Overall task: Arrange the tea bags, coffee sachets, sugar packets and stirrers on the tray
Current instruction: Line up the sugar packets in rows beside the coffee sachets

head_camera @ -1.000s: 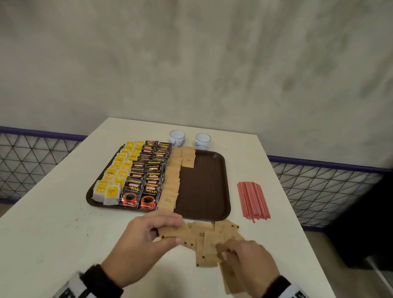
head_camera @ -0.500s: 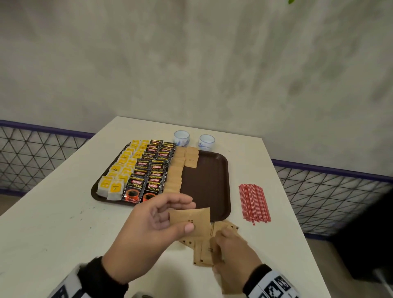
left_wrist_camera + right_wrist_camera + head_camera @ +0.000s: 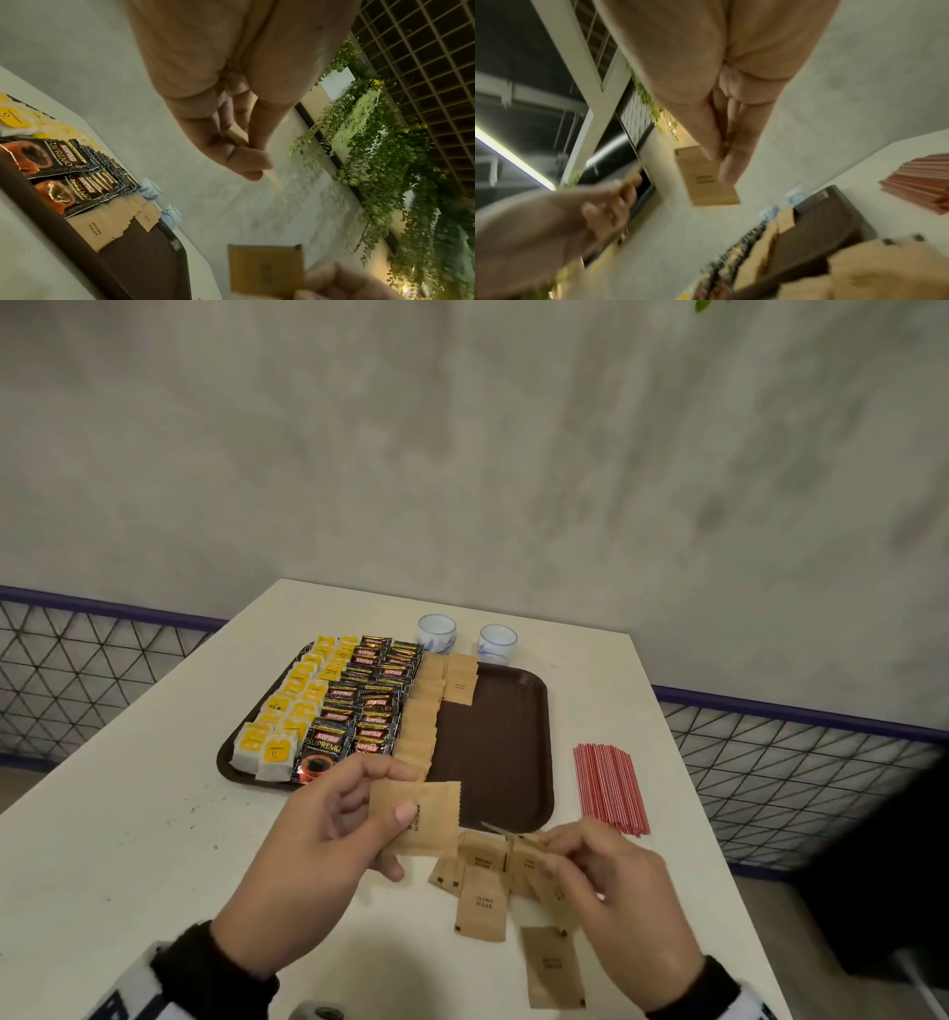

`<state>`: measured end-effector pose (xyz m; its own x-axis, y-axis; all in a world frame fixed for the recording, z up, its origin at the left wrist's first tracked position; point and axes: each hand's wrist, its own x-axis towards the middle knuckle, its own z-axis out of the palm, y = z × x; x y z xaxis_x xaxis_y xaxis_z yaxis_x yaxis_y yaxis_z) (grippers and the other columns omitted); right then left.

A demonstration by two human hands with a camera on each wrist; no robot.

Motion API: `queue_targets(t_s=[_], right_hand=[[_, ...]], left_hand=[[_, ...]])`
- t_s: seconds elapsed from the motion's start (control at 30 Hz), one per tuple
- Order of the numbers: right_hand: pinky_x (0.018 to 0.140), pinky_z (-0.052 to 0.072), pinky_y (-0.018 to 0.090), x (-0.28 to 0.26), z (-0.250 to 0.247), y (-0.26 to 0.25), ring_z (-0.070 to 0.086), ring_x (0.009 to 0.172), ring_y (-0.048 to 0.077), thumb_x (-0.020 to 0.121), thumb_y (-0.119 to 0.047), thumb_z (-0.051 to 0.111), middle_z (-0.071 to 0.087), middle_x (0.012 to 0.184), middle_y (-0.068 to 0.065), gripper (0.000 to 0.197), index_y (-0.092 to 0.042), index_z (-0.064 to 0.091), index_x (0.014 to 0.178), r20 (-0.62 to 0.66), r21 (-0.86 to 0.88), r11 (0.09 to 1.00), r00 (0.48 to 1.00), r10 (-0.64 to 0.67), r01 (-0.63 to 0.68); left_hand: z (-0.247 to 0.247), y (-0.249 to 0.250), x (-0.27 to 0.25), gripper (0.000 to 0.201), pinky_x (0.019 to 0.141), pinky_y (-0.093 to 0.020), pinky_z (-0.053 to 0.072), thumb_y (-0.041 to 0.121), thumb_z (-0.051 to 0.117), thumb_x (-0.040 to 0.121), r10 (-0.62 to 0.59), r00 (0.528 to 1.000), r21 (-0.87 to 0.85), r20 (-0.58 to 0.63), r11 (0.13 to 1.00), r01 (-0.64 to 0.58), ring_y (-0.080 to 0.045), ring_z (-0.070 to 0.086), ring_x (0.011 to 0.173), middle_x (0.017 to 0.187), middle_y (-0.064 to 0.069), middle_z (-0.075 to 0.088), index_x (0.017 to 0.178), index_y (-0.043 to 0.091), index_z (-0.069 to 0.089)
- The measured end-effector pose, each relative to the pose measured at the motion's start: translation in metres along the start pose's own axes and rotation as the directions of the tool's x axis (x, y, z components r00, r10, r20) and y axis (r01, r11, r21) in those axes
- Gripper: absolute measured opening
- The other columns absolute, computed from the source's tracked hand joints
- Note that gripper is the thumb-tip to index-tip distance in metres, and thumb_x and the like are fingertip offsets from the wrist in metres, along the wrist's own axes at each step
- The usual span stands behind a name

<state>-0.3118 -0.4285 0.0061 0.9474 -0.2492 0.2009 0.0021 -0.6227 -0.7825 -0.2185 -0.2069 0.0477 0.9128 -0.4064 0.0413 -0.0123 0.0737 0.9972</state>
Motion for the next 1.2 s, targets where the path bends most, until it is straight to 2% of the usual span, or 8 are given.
queue_targets(t_s=[0.17, 0.3, 0.43, 0.57, 0.73, 0.93, 1.03, 1.2], right_hand=[[0.073, 0.057, 0.025, -0.009, -0.021, -0.022, 0.07, 0.09, 0.021, 0.077, 0.023, 0.063, 0.072, 0.092, -0.002, 0.044, -0.02, 0.069, 0.068, -0.189, 0.3, 0.913, 0.955, -0.227, 0.276], [0.069, 0.058, 0.027, -0.007, -0.022, -0.041, 0.072, 0.083, 0.02, 0.073, 0.011, 0.066, 0.072, 0.09, 0.0, 0.028, -0.016, 0.069, 0.068, -0.304, 0.29, 0.842, 0.878, -0.37, 0.455], [0.07, 0.057, 0.027, -0.001, -0.015, -0.051, 0.071, 0.084, 0.023, 0.072, 0.011, 0.064, 0.073, 0.087, 0.001, 0.03, -0.018, 0.07, 0.067, -0.309, 0.373, 0.819, 0.89, -0.335, 0.437], [0.069, 0.057, 0.036, 0.009, -0.009, -0.058, 0.07, 0.084, 0.024, 0.072, 0.011, 0.062, 0.073, 0.085, 0.002, 0.033, -0.02, 0.069, 0.066, -0.33, 0.379, 0.833, 0.899, -0.287, 0.404], [0.072, 0.054, 0.021, 0.021, -0.007, -0.067, 0.069, 0.085, 0.019, 0.072, 0.013, 0.061, 0.073, 0.084, 0.001, 0.031, -0.017, 0.069, 0.067, -0.333, 0.392, 0.828, 0.901, -0.279, 0.401], [0.068, 0.054, 0.021, 0.028, 0.0, -0.077, 0.069, 0.083, 0.018, 0.076, 0.014, 0.06, 0.072, 0.083, 0.001, 0.032, -0.015, 0.07, 0.07, -0.315, 0.357, 0.863, 0.916, -0.25, 0.358], [0.063, 0.055, 0.022, 0.03, -0.002, -0.087, 0.068, 0.071, 0.021, 0.082, 0.024, 0.055, 0.072, 0.082, 0.009, 0.036, -0.008, 0.072, 0.077, -0.228, 0.46, 0.854, 0.962, -0.15, 0.242], [0.066, 0.056, 0.026, 0.044, -0.005, -0.108, 0.067, 0.074, 0.018, 0.074, -0.01, 0.07, 0.072, 0.086, 0.013, 0.016, -0.016, 0.073, 0.089, -0.105, 0.5, 0.86, 0.993, -0.051, 0.097]], left_hand=[[-0.005, 0.0, -0.001, 0.019, 0.051, -0.024, 0.047, -0.004, 0.061, 0.082, 0.063, 0.998, 0.031, -0.026, 0.998, -0.062, -0.013, 0.059, 0.057, 0.077, 0.004, 0.066, 0.083, 0.015, 0.058], [0.001, 0.0, -0.006, 0.029, 0.055, -0.023, 0.05, -0.001, 0.06, 0.086, 0.049, 0.998, 0.171, 0.037, 0.984, -0.055, -0.012, 0.06, 0.057, 0.085, 0.005, 0.069, 0.073, 0.023, 0.073], [0.017, 0.01, -0.01, 0.02, 0.063, -0.032, 0.059, 0.023, 0.058, 0.083, -0.036, 0.979, 0.053, 0.2, 0.998, 0.025, -0.018, 0.069, 0.084, 0.097, 0.0, 0.072, 0.092, 0.018, 0.075], [0.02, 0.023, -0.008, 0.03, 0.06, -0.033, 0.059, 0.035, 0.057, 0.085, -0.082, 0.95, -0.074, 0.301, 0.991, 0.109, -0.02, 0.069, 0.079, 0.095, -0.007, 0.073, 0.098, 0.014, 0.075], [0.012, 0.03, 0.0, 0.045, 0.054, -0.032, 0.057, 0.056, 0.053, 0.084, -0.042, 0.938, -0.117, 0.344, 0.989, 0.088, -0.023, 0.067, 0.073, 0.093, -0.012, 0.073, 0.097, 0.019, 0.075], [0.002, 0.028, 0.014, 0.026, 0.045, -0.029, 0.055, 0.023, 0.069, 0.081, -0.045, 0.957, -0.129, 0.285, 0.988, 0.084, -0.026, 0.064, 0.059, 0.08, -0.018, 0.072, 0.081, -0.002, 0.071], [-0.002, 0.031, 0.022, 0.027, 0.042, -0.027, 0.052, 0.022, 0.064, 0.075, -0.036, 0.97, -0.116, 0.242, 0.991, 0.065, -0.026, 0.061, 0.053, 0.073, -0.016, 0.071, 0.076, -0.004, 0.069], [-0.011, 0.035, 0.037, 0.032, 0.044, -0.029, 0.053, 0.026, 0.066, 0.078, 0.016, 0.975, -0.032, 0.223, 0.999, -0.009, -0.026, 0.06, 0.052, 0.075, -0.015, 0.071, 0.079, -0.006, 0.067]])
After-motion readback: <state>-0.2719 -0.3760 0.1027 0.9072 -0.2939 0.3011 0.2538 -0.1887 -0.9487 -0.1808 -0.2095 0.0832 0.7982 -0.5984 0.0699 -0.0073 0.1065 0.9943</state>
